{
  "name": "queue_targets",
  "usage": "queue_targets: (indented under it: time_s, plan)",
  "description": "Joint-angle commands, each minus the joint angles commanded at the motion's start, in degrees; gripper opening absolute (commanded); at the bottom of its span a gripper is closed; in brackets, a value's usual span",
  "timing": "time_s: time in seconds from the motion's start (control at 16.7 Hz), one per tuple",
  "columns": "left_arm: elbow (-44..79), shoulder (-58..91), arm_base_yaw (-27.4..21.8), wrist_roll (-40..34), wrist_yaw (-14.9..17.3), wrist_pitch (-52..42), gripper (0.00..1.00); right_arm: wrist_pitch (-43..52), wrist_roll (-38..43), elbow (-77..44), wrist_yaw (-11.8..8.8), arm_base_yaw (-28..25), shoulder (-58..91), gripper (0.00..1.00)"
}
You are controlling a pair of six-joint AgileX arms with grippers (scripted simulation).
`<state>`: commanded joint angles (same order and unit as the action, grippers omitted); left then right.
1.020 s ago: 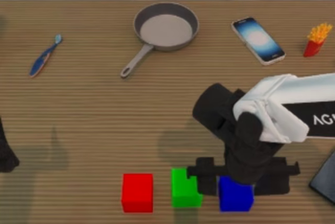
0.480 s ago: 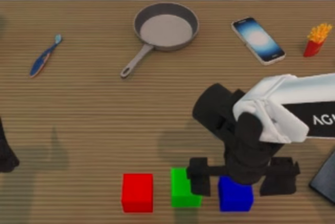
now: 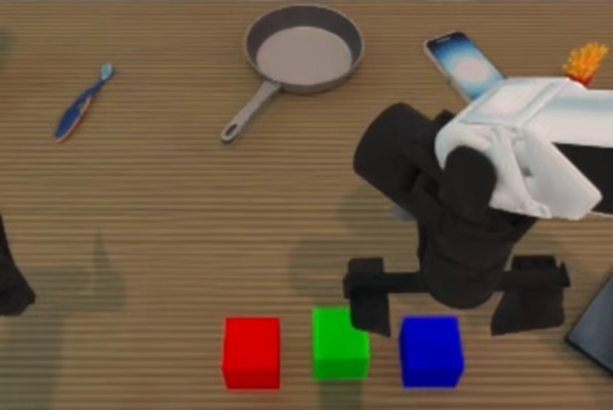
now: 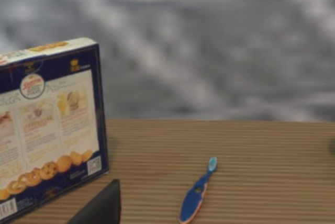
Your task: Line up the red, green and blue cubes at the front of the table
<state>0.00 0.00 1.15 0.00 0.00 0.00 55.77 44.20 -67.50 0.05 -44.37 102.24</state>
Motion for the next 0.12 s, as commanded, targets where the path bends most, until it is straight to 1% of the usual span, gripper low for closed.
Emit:
queue_targets:
  time_s: [0.12]
  plan:
    - [0.00, 0.00, 0.00, 0.00, 0.00, 0.00, 1.00, 1.69, -0.15, -1.12, -0.01, 0.01, -1.23, 1.00]
